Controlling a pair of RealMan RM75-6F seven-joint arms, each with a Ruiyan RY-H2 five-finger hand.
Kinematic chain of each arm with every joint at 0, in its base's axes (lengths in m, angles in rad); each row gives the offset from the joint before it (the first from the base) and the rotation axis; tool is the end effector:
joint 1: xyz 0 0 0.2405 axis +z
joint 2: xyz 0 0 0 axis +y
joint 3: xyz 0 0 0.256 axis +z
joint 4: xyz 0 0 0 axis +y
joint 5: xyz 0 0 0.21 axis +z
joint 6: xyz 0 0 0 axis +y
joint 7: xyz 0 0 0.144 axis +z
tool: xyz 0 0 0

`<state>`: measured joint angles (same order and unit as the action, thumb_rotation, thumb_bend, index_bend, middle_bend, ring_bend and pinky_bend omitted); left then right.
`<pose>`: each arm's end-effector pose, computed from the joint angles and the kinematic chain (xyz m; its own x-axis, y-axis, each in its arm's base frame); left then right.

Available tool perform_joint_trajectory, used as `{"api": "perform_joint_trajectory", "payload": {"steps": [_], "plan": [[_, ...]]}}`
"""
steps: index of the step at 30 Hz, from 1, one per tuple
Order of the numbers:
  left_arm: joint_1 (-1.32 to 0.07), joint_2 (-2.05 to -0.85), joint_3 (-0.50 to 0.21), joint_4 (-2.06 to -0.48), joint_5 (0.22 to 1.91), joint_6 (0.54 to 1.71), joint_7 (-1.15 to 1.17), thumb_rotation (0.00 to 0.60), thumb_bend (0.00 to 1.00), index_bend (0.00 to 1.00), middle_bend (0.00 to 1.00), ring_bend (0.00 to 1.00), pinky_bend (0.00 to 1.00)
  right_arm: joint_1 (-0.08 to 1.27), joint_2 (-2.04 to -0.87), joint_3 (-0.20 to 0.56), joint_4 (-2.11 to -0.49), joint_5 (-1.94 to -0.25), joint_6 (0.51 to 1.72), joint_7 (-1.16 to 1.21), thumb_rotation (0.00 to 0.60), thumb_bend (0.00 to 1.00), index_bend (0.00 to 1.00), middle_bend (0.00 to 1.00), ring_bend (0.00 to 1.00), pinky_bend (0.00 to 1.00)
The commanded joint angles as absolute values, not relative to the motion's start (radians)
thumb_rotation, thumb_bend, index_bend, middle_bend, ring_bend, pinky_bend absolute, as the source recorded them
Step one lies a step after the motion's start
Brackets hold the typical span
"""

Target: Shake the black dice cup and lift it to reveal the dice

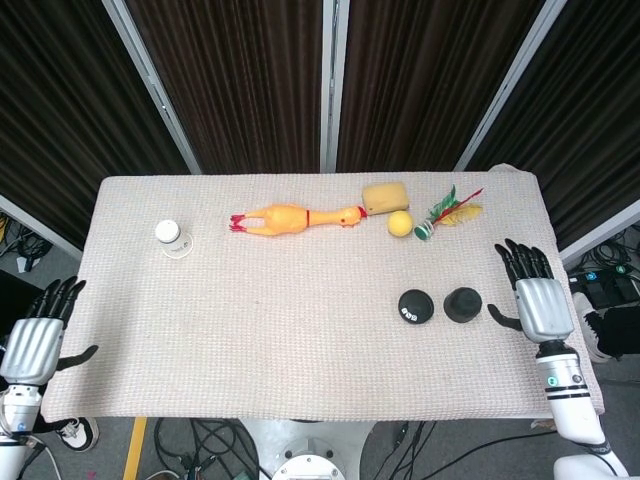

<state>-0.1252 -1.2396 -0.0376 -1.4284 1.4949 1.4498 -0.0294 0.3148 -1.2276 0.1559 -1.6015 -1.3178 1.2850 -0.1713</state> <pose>-0.3320 0.1938 0.1315 0.4264 0.0278 0.9041 0.9044 -0.0297 -0.4256 -0.2731 -0.2690 0.1212 0.4243 -0.0308 0.9050 -0.9044 -0.0647 0.4218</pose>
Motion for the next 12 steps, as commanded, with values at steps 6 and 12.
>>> {"api": "perform_joint_trajectory", "payload": {"steps": [6,12], "plan": [[-0.125,-1.247,-0.038,-1.423,1.500,1.457,-0.029,0.600,0.13,0.04,0.03,0.00,0.18,0.276,-1.211,0.143,-1.653,-1.276,1.322,-0.237,0.600,0.16,0.00,0.00,0.00,0.00],[-0.126,-1.253,-0.038,-1.416,1.495,1.451,-0.034,0.600,0.13,0.04,0.03,0.00,0.18,0.277,-1.213,0.142,-1.650,-1.270,1.310,-0.231,0.600,0.16,0.00,0.00,0.00,0.00]]}}
